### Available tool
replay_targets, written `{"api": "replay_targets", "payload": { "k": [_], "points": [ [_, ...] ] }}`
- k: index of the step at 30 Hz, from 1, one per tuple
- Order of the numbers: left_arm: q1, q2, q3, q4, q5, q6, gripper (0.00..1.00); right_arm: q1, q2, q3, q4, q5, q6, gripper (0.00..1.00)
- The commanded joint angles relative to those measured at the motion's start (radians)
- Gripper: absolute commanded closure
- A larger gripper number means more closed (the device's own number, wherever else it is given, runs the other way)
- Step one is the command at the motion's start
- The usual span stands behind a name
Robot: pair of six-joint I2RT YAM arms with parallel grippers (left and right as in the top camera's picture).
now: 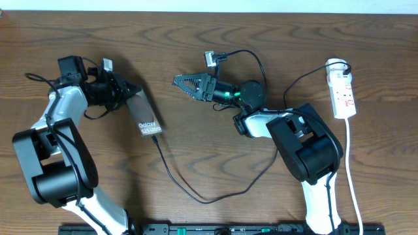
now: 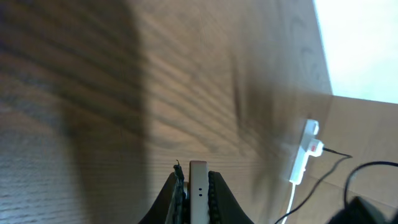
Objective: Plug charger to phone and switch on socket
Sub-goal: 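Lower the phone with the left gripper toward the table surface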
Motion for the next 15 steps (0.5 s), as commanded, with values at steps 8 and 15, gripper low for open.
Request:
{"api": "replay_targets", "payload": {
  "k": [8, 15],
  "points": [
    [-0.008, 0.060, -0.017, -0.004, -0.003, 0.006, 0.93, -0.005, 0.003, 0.012, 0.002, -0.007, -0.010, 0.01],
    [-0.008, 0.094, -0.017, -0.034, -0.073, 0.013, 0.93, -0.005, 0.003, 0.012, 0.002, -0.007, -0.011, 0.01]
  ]
}}
